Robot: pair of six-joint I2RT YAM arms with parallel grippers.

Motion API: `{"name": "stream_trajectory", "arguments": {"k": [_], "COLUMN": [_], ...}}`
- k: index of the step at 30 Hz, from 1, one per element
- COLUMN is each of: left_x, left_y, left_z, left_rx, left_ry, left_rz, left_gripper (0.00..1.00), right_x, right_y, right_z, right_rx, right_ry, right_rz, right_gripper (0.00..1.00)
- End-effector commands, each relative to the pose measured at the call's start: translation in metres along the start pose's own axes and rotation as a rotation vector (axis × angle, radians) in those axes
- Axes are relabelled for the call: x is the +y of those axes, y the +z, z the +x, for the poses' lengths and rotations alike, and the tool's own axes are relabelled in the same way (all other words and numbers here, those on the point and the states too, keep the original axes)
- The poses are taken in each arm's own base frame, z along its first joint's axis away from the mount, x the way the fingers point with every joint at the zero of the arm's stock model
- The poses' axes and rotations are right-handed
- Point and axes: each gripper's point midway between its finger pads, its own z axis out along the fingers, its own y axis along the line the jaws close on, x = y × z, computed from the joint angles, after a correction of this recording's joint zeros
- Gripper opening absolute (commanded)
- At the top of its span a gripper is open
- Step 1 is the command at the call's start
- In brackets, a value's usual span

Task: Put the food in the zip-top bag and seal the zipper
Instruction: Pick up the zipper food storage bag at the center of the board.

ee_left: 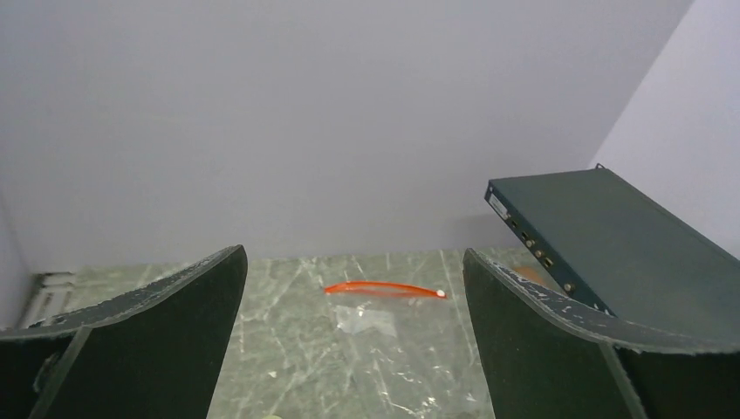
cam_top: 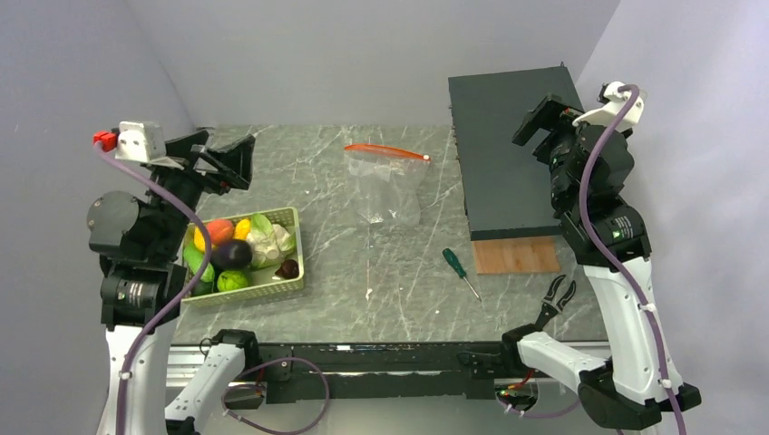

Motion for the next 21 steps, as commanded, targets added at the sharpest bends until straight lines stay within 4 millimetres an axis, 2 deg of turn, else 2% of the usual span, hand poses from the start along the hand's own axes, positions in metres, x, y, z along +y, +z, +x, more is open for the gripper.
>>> {"name": "stream_trajectory", "arguments": {"k": [1,4,6,8,12,16,21], "left_x": [-0.001,-0.001,0.002,0.001,-0.003,-0.007,-0.039], "left_y": [0.026,0.046,0.055,0.062,0.072,0.072,0.073], "left_z": [0.051,0.094,0.124,0.154,0.218,0.278,0.342], "left_rx": [0.125,0.230,0.306,0.379,0.512,0.660,0.795], "left_ry": [-0.111,-0.137,-0.160,-0.195,-0.256,-0.321,-0.422], "left_rz": [0.030,0.001,-0.051,-0.080,-0.154,-0.281,-0.299], "left_gripper": [1.00,1.00,1.00,1.00,1.00,0.99,1.00], "right_x": [0.002,0.047,0.062,0.063,0.068,0.065,0.065], "right_y": [0.004,-0.016,-0.031,-0.037,-0.035,-0.033,-0.040], "right_z": [0.020,0.025,0.027,0.030,0.047,0.060,0.061], "right_rx": [0.099,0.091,0.050,0.050,0.119,0.152,0.130], "right_ry": [-0.006,-0.001,-0.007,0.012,-0.022,-0.021,-0.018], "right_rz": [0.016,-0.305,-0.445,-0.471,-0.499,-0.481,-0.511], "right_gripper": [1.00,1.00,1.00,1.00,1.00,1.00,1.00]}}
